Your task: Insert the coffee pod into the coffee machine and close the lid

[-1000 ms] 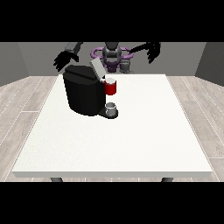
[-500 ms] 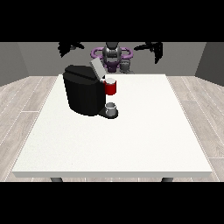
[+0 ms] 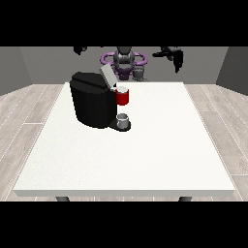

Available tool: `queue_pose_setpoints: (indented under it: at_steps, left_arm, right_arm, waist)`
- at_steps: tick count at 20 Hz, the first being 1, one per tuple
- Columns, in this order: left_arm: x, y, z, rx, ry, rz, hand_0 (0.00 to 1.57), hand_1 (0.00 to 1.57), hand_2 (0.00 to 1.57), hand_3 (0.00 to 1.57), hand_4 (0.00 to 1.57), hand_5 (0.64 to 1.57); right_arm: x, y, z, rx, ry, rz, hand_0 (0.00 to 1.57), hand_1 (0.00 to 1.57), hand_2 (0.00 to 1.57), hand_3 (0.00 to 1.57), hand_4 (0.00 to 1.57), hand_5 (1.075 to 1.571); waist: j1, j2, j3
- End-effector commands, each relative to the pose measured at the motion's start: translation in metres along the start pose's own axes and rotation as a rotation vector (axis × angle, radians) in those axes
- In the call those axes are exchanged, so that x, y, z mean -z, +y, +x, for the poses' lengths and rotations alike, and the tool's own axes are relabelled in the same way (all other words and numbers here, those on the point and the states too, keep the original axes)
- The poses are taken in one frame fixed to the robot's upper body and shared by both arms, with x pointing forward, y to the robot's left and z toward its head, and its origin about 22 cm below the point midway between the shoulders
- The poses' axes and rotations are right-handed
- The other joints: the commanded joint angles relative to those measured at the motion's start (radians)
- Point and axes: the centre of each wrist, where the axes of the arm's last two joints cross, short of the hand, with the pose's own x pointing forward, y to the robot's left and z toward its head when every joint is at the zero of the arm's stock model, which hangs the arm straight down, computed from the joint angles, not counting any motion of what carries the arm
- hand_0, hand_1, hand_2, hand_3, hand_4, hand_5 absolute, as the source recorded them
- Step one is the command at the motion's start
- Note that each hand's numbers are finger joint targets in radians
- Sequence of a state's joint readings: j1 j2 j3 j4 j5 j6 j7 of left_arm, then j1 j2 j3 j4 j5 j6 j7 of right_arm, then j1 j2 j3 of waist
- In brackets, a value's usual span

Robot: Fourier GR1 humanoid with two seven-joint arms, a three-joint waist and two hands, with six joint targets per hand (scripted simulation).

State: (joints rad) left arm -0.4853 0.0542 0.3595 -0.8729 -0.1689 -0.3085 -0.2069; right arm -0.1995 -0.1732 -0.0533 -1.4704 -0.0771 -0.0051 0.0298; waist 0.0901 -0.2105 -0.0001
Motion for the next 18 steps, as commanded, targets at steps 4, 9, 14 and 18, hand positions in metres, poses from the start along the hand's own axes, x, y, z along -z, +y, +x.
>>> queue_pose_setpoints:
  at_steps: [4,9,14,18]
  left_arm:
    - [-0.007,-0.021,0.012,-0.028,-0.041,-0.010,0.00,0.00,0.00,0.00,0.00,1.571]
    - [-0.022,-0.017,0.015,-0.038,-0.082,0.012,0.00,0.00,0.00,0.00,0.00,1.571]
    - [-0.036,-0.017,0.014,0.012,-0.101,0.048,0.00,0.00,0.00,0.00,0.00,1.571]
    - [-0.043,-0.005,0.031,0.005,-0.130,0.024,0.00,0.00,0.00,0.00,0.00,1.571]
  right_arm:
    - [0.019,0.015,0.017,-0.067,-0.040,0.079,0.00,0.00,0.00,0.00,0.22,1.571]
    - [0.030,0.017,0.017,-0.031,-0.067,0.079,0.00,0.00,0.00,0.00,0.00,1.571]
    - [0.043,0.023,0.025,-0.002,-0.081,0.124,0.00,0.00,0.00,0.00,0.00,1.571]
    - [0.049,0.017,0.011,0.001,-0.075,0.096,0.00,0.00,0.00,0.00,0.00,1.571]
  waist:
    - [0.040,0.043,0.0003]
    - [0.058,0.119,0.0004]
    - [0.017,0.174,0.0002]
    - [0.042,0.207,0.0003]
